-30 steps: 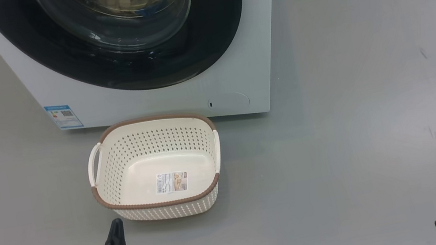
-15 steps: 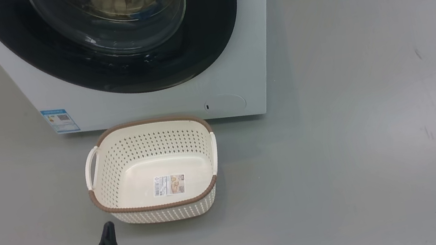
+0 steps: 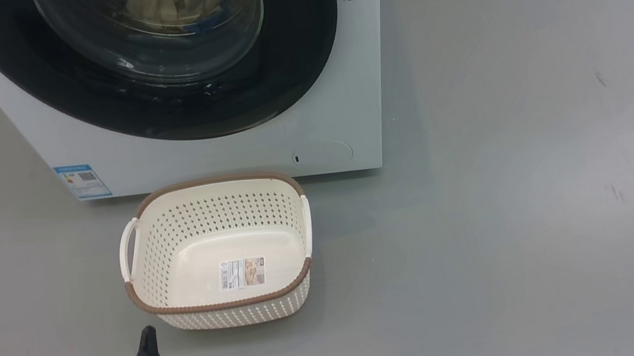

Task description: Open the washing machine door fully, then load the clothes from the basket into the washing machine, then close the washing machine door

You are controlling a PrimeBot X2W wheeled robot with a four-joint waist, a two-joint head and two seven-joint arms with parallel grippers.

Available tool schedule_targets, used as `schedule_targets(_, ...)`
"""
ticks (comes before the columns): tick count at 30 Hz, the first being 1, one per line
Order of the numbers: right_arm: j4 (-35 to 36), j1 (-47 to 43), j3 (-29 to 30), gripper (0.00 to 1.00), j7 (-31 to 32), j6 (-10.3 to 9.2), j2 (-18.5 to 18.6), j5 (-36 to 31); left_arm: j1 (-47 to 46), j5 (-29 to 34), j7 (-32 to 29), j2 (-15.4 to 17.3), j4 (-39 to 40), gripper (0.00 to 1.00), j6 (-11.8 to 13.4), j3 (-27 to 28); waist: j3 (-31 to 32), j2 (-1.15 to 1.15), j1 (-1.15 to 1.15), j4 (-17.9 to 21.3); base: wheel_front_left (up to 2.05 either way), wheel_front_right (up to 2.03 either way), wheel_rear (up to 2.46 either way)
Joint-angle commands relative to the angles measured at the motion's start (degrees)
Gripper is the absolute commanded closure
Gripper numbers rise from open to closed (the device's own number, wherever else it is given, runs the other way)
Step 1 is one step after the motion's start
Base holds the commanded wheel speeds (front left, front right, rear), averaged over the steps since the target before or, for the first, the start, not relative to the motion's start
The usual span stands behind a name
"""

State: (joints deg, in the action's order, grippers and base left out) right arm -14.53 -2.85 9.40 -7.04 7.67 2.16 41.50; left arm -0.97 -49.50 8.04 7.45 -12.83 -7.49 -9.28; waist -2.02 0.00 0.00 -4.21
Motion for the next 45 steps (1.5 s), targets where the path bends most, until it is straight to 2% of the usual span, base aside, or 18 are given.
schedule_targets(1,1.50,3.47,-0.29,1.00,0.34,-0.06,0.72,1.39,-3.03,-1.15,-0.16,0.26,1.55,1.00,-0.01,1.76,0.02,0.00,0.00,0.05,0.00,0.00,0.00)
schedule_targets(45,0.95,6.59,-1.73,1.00,7.75,-0.13,0.72,29.02,-4.16,-25.35,-7.35,-1.67,0.05,1.00,-0.01,8.55,1.04,0.00,0.00,2.38,0.00,0.00,0.00)
